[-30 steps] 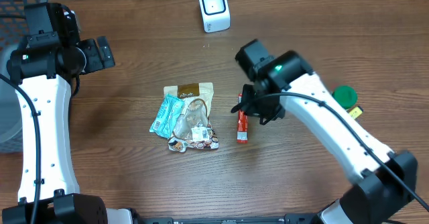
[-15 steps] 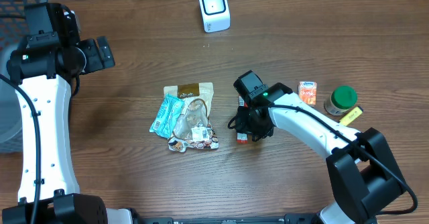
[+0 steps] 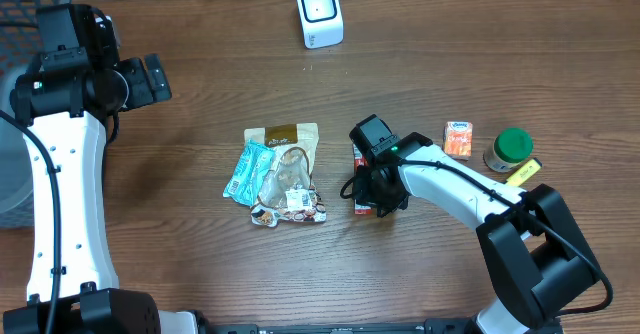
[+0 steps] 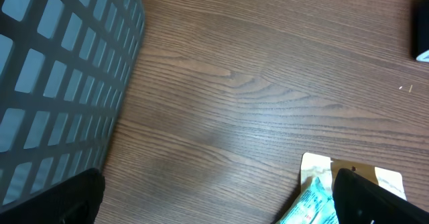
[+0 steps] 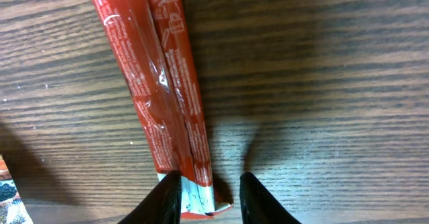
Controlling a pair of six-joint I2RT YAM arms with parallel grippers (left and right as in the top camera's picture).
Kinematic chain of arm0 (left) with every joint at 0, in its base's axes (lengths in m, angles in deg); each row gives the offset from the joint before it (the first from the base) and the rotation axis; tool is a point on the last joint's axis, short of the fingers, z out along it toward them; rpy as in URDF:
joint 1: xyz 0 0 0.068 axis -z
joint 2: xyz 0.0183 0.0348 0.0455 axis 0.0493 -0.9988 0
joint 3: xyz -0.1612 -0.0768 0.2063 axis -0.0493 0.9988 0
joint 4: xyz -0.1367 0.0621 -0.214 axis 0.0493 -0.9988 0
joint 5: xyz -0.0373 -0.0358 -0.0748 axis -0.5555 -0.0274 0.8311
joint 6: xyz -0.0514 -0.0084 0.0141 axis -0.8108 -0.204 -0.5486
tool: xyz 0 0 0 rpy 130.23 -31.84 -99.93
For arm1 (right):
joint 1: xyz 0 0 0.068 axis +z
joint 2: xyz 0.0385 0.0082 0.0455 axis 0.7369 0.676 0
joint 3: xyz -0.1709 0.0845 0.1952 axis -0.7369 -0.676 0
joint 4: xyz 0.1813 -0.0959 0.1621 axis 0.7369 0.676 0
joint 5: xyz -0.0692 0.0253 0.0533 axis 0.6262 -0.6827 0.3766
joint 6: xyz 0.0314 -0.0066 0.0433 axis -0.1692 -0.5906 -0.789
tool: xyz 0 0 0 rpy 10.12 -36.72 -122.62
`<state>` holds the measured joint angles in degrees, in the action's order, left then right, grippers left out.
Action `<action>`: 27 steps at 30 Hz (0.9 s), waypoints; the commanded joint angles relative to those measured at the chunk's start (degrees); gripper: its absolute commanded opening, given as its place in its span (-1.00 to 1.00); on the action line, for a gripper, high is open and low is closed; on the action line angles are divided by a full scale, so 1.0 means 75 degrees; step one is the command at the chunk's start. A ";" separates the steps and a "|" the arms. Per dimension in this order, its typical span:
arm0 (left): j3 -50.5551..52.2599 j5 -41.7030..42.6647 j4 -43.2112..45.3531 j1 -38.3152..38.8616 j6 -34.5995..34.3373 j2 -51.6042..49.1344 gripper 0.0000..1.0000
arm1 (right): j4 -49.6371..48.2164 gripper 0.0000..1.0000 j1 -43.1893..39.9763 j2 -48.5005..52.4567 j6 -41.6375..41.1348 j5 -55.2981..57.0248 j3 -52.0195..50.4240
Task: Scan the item barcode
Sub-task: 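Lift the red tube upright with the right gripper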
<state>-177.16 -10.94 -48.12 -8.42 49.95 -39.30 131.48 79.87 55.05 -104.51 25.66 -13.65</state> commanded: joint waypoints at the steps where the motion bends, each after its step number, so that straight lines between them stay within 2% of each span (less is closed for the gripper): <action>1: -0.0085 0.0064 0.0023 0.0052 -0.0099 -0.0055 0.99 | -0.0076 -0.42 0.0067 0.0023 -0.0023 0.0195 -0.0055; 12: -0.0085 0.0064 0.0023 0.0052 -0.0099 -0.0055 0.99 | -0.0562 -0.44 0.0248 0.0023 -0.0006 0.0667 -0.0586; 16: -0.0085 0.0064 0.0023 0.0052 -0.0099 -0.0055 1.00 | -0.0638 -0.62 0.0323 0.0023 0.0050 0.1306 -0.0755; 18: -0.0085 0.0064 0.0023 0.0052 -0.0099 -0.0055 0.99 | -0.0650 -0.88 0.0318 0.0023 0.0396 0.1364 -0.0726; 19: -0.0085 0.0064 0.0023 0.0052 -0.0099 -0.0055 1.00 | -0.0635 -0.93 0.0283 0.0023 0.0574 0.1361 -0.0673; 22: -0.0085 0.0064 0.0023 0.0052 -0.0099 -0.0055 1.00 | -0.0391 -0.92 0.0143 0.0020 0.0644 0.1355 -0.0373; 27: -0.0085 0.0064 0.0023 0.0052 -0.0099 -0.0055 1.00 | 0.0915 -0.93 -0.0184 0.0017 0.1052 0.1387 0.0731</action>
<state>-177.16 -10.92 -48.12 -8.42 49.93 -39.30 136.77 80.03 54.67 -99.73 33.81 -13.06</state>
